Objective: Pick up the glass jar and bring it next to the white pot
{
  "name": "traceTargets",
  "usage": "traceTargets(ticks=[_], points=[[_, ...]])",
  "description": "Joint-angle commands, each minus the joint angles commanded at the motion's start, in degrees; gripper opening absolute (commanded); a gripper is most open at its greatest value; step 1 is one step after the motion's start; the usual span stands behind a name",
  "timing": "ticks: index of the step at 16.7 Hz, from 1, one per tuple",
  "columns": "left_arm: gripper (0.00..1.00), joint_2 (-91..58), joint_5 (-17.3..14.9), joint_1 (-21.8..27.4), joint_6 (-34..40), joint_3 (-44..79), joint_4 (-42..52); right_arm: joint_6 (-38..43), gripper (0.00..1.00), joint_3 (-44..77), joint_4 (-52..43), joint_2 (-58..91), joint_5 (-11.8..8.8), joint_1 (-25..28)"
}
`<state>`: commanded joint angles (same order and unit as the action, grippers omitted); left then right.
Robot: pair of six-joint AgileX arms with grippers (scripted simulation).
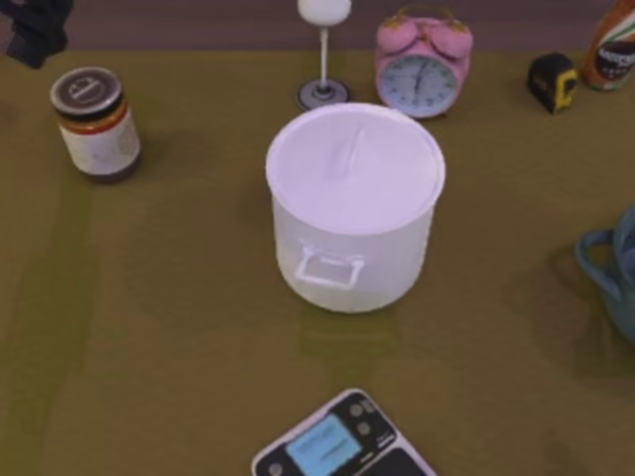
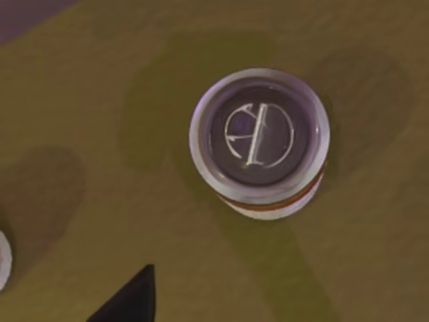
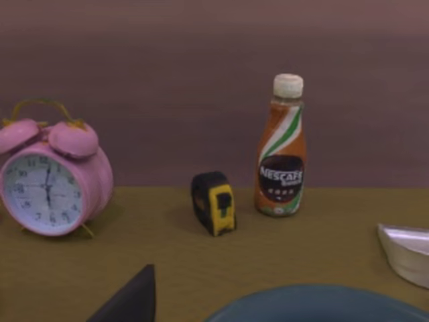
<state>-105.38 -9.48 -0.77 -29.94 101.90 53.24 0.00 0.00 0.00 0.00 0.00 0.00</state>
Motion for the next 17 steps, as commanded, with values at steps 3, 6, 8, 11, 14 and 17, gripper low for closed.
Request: traceTargets(ticks=[3, 6, 8, 11, 14, 17], points=[[1.0, -14.12, -0.96, -0.3, -4.01, 14.14, 6.8, 0.0, 1.0, 0.0, 0.0, 0.0, 0.0, 0.0], [1.0, -26.25, -1.72, -0.59, -7.43, 26.23, 12.57, 0.0, 1.0, 0.0, 0.0, 0.0, 0.0, 0.0], [1.0, -32.9, -2.11, -0.77, -9.29, 32.83, 15.7, 0.0, 1.0, 0.0, 0.0, 0.0, 0.0, 0.0], [1.0, -40.01, -2.5, -0.97, -11.26, 39.84, 19.01, 0.0, 1.0, 0.0, 0.0, 0.0, 0.0, 0.0], [1.0, -42.9, -2.64, -1.06, -12.06, 42.68, 20.35, 0.0, 1.0, 0.0, 0.0, 0.0, 0.0, 0.0], [1.0, -42.9, -2.64, -1.06, -12.06, 42.68, 20.35, 0.0, 1.0, 0.0, 0.0, 0.0, 0.0, 0.0]])
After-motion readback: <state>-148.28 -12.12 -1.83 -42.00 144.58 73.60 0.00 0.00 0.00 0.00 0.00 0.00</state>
